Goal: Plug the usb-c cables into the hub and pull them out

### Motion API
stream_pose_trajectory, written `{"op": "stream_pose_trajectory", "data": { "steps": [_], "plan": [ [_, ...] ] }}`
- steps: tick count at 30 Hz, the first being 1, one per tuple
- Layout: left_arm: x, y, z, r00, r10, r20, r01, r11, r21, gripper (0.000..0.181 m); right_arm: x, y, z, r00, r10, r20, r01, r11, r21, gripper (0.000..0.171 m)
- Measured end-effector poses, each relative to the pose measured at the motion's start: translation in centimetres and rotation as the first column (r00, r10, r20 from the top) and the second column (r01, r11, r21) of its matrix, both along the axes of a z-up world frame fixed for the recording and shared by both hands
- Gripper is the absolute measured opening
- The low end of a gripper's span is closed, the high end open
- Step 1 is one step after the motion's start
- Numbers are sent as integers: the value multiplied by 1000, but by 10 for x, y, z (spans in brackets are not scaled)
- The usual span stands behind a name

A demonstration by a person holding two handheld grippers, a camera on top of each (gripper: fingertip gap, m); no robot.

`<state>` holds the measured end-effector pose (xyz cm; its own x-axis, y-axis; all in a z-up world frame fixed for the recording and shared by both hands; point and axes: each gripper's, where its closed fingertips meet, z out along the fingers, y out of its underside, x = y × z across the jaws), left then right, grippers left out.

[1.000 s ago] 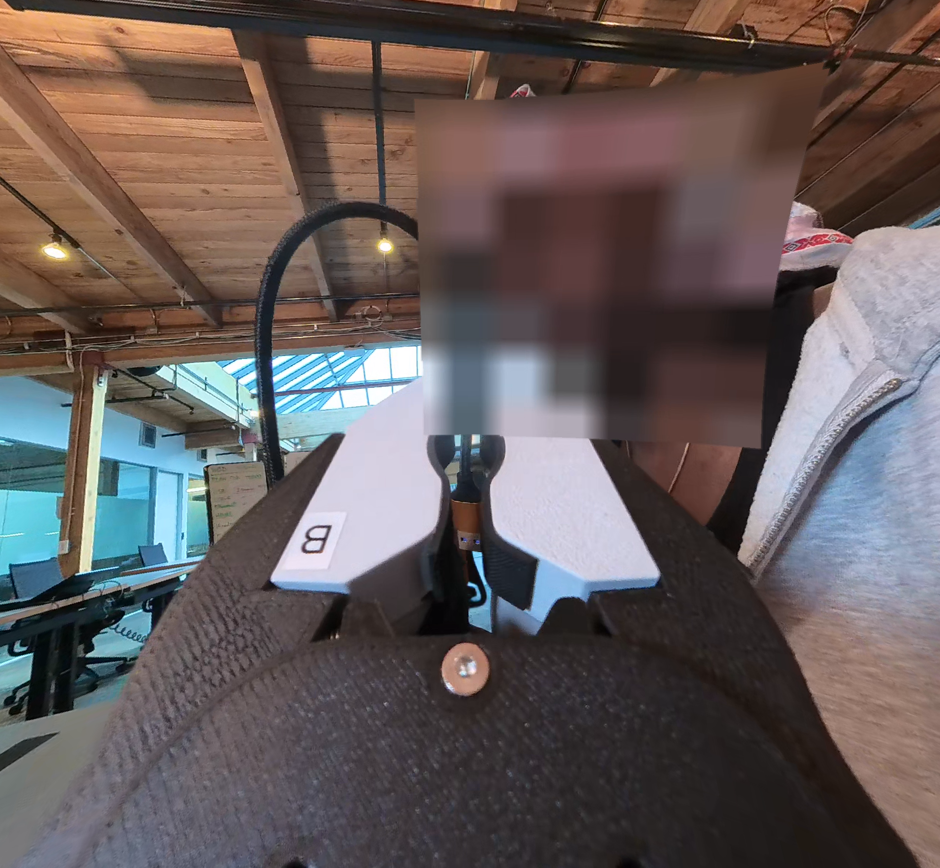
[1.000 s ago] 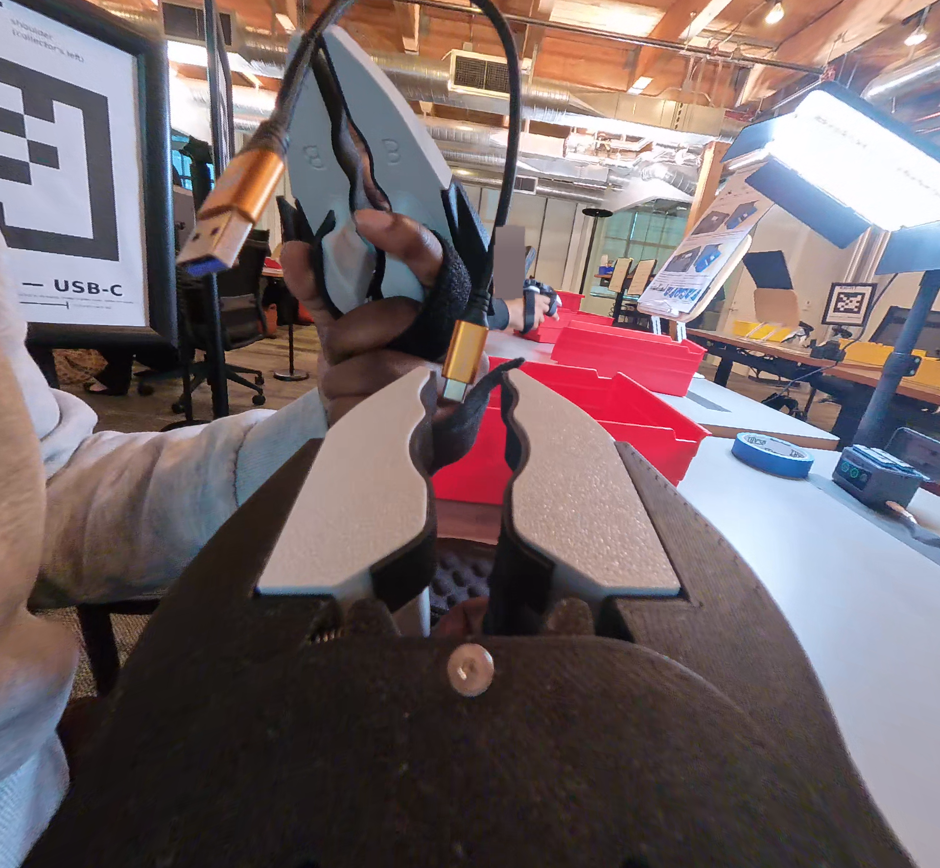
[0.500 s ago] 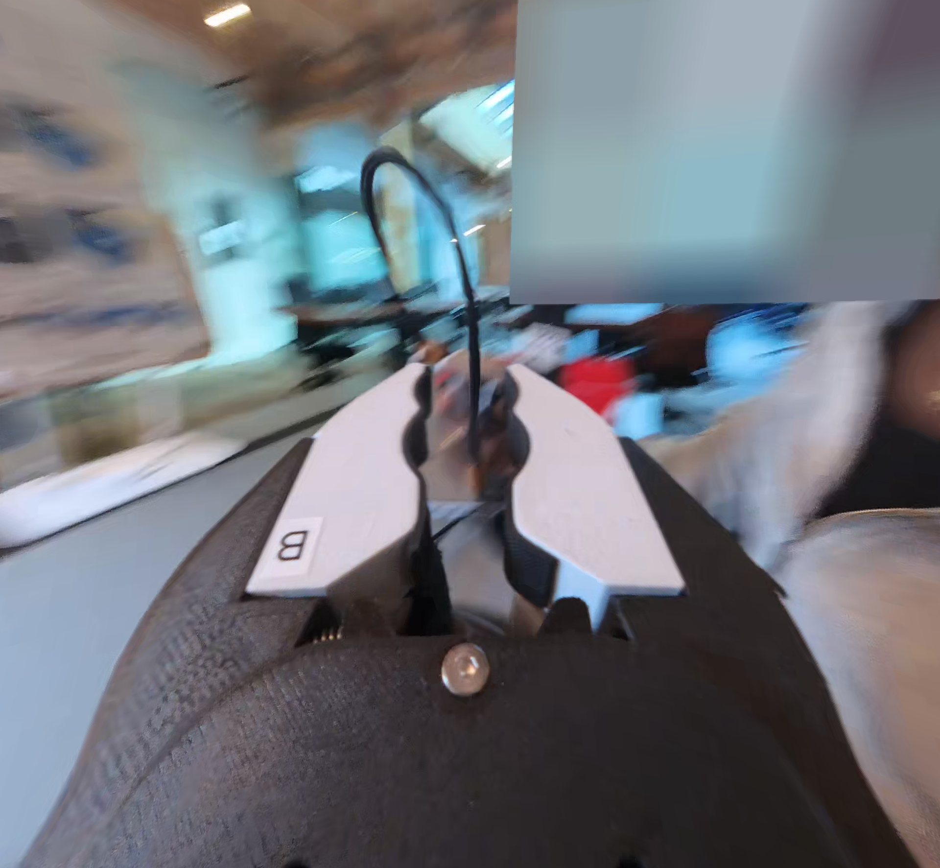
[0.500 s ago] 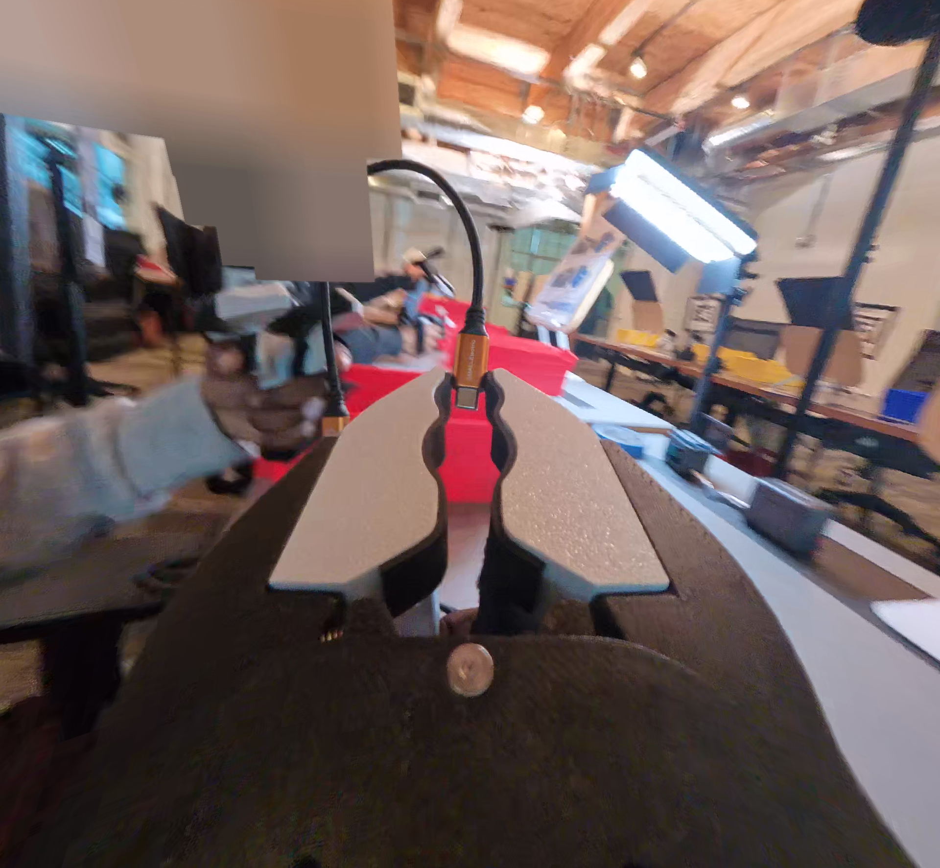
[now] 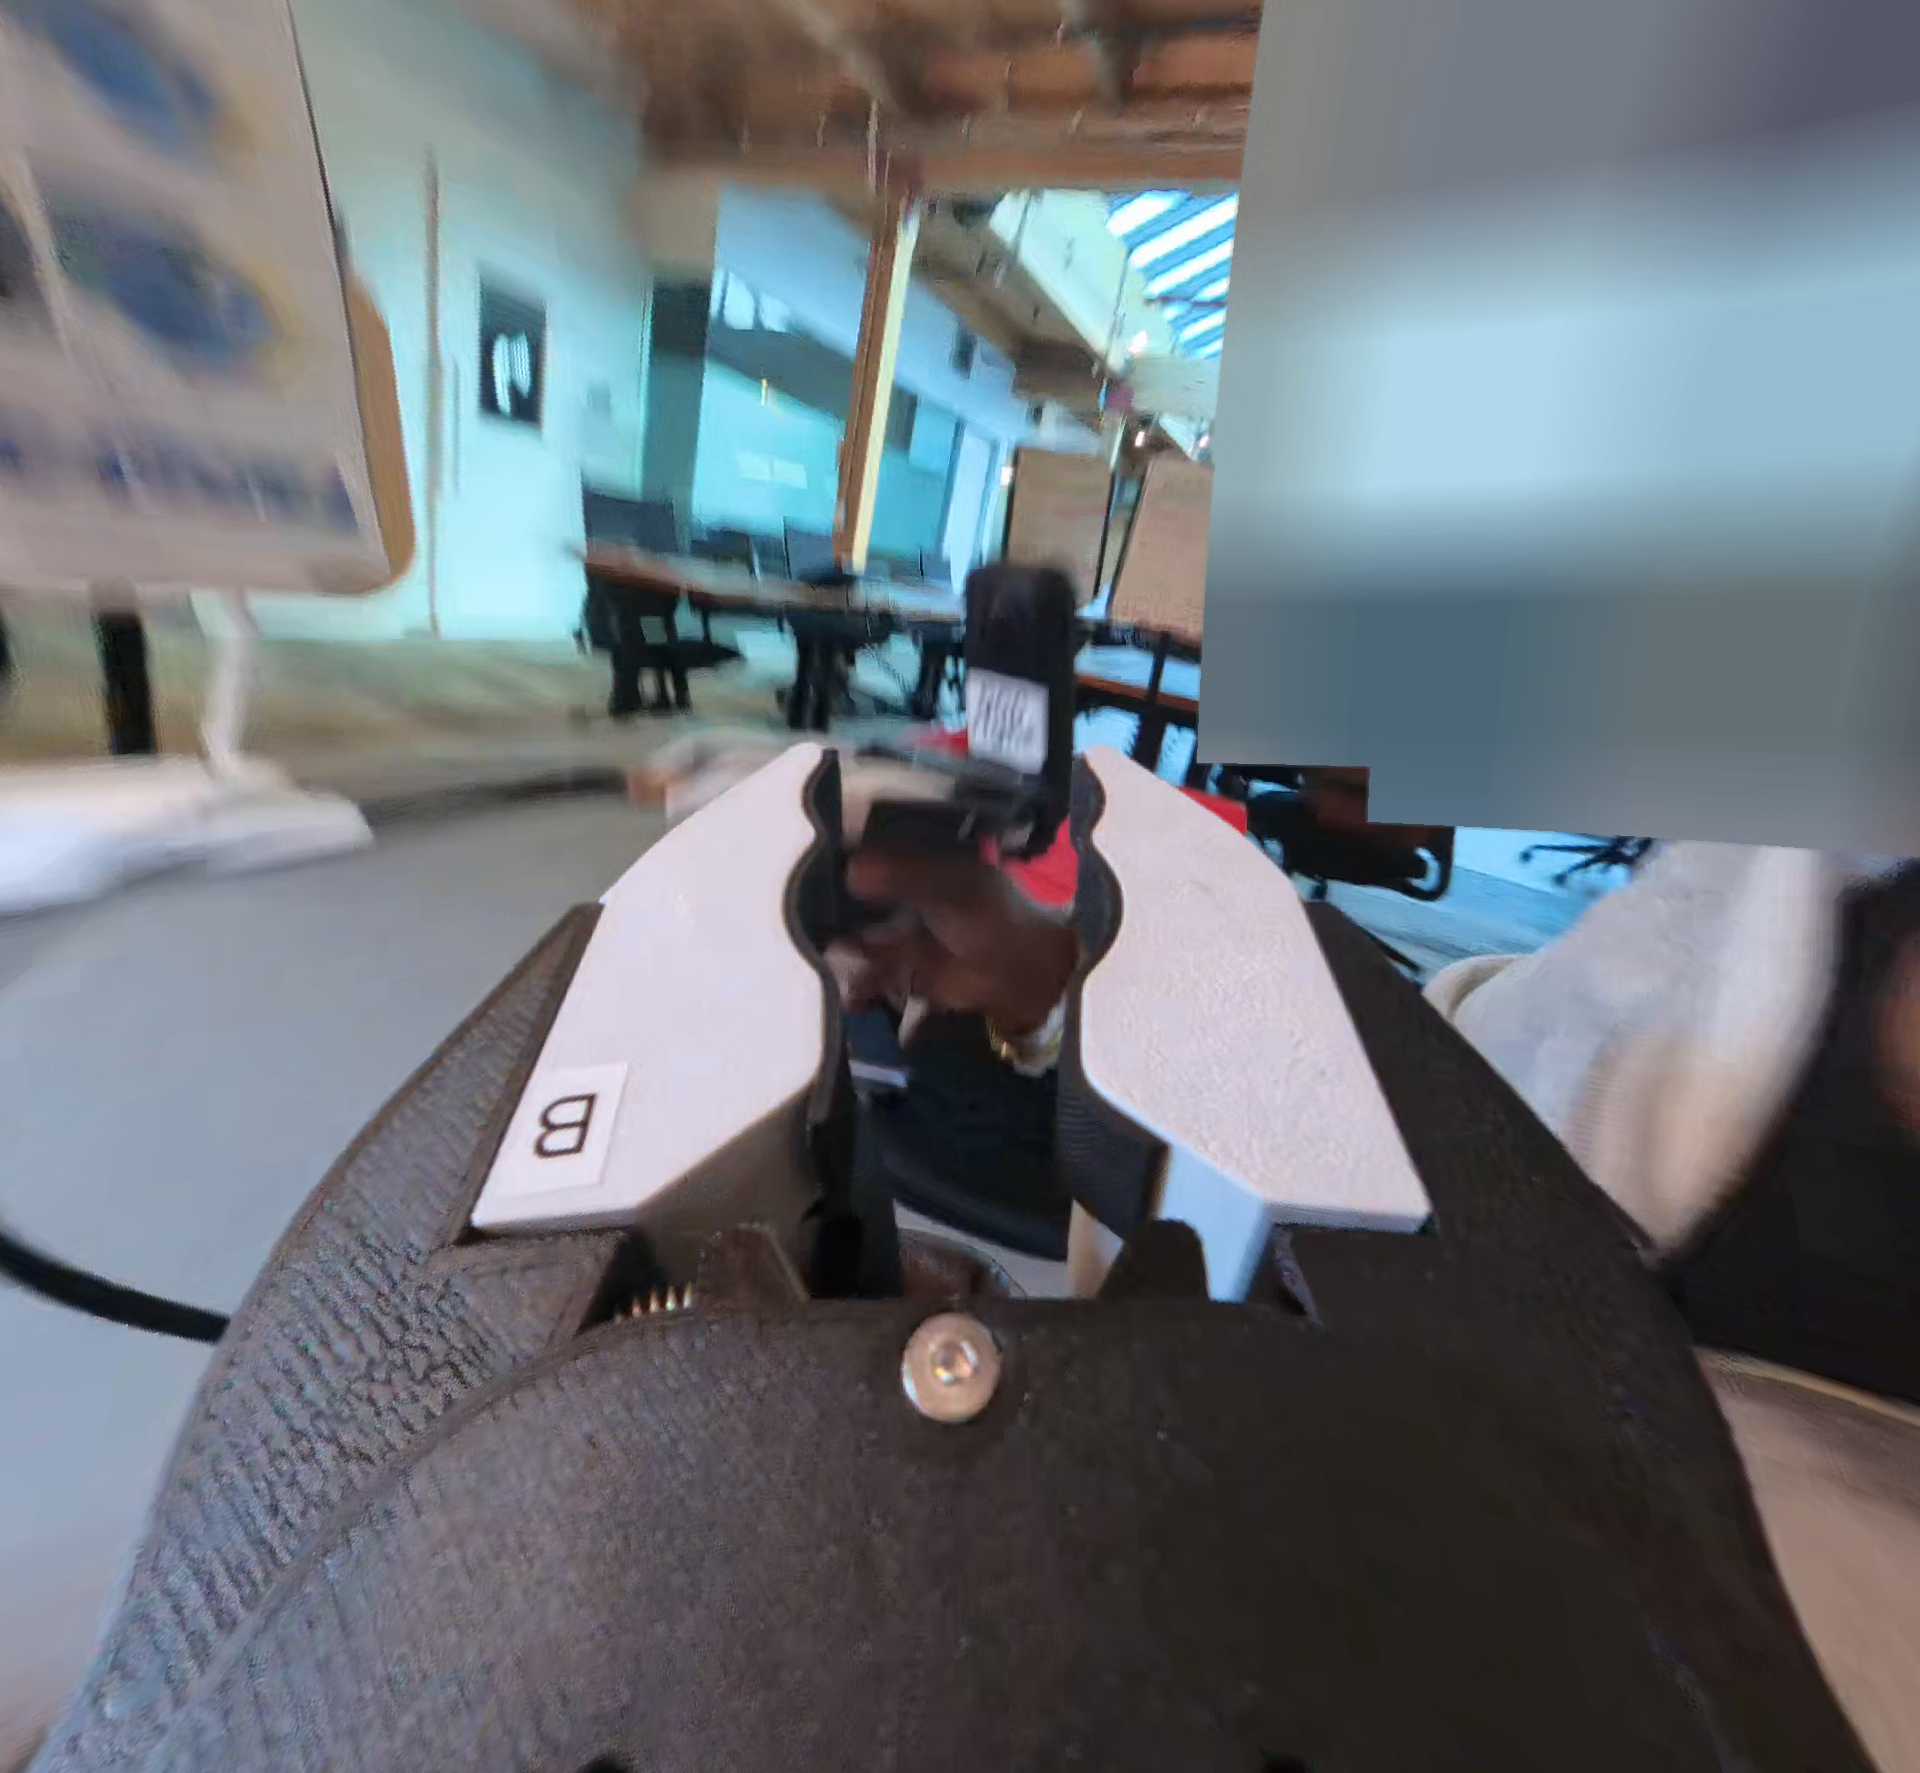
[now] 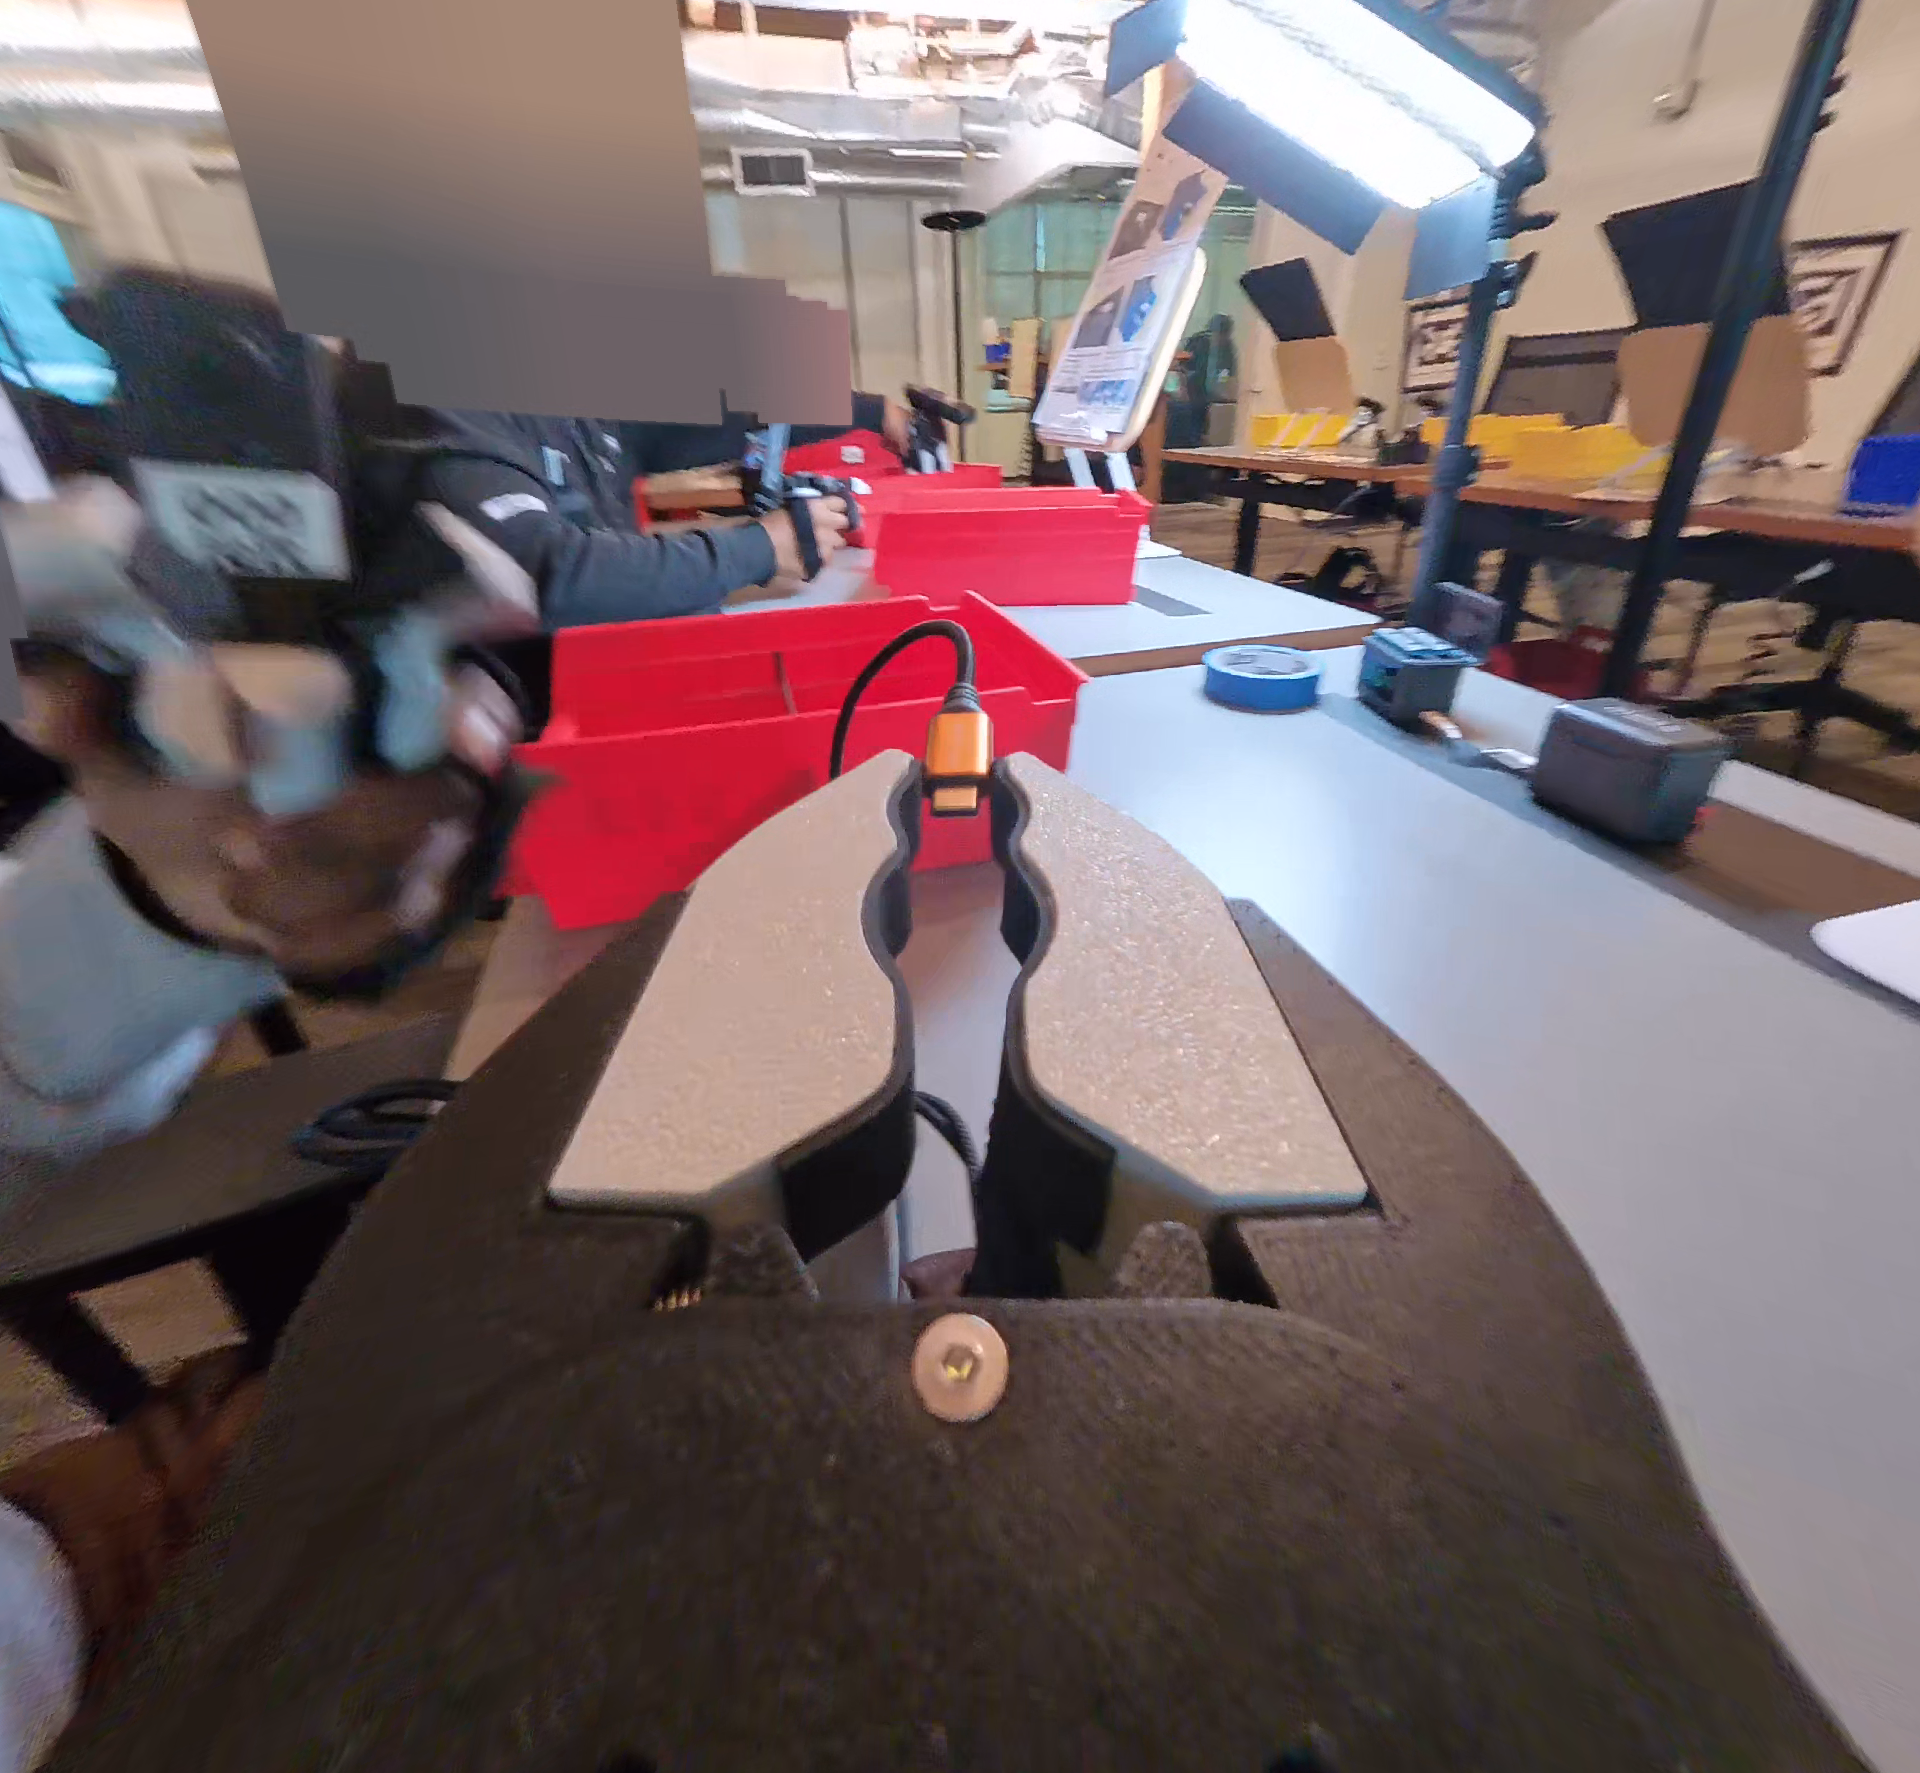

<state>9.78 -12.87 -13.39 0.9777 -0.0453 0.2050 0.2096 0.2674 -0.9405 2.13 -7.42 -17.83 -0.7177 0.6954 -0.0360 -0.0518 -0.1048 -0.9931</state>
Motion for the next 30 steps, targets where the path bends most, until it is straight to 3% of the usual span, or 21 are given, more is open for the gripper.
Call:
{"op": "stream_pose_trajectory", "data": {
  "steps": [4, 7, 10, 13, 17, 25, 30],
  "plan": [
    [-25, 43, -52, 993, 57, 103, -44, 991, -124, 49, 9, -2, 6, 993, 110, 31, -106, 989, -100, 12],
    [-36, 41, -48, 995, 55, 86, -52, 998, -32, 50, 33, -13, 16, 944, 330, 16, -323, 931, -169, 11],
    [-25, 27, -32, 998, -13, -53, 18, 996, 89, 52, 52, -23, 12, 884, 467, 31, -460, 879, -127, 12],
    [-15, 23, -35, 988, -81, -132, 87, 996, 36, 51, 64, -33, 5, 832, 551, 62, -543, 833, -104, 11],
    [-1, 19, -41, 969, -135, -205, 131, 991, -35, 38, 73, -44, -1, 796, 599, 85, -594, 801, -72, 12],
    [-3, 19, -46, 976, -146, -160, 135, 988, -77, 13, 75, -49, -8, 794, 600, 102, -600, 800, -33, 12],
    [-2, 18, -46, 973, -151, -174, 140, 987, -74, 13, 76, -51, -6, 802, 593, 73, -593, 805, -22, 12]
  ]
}}
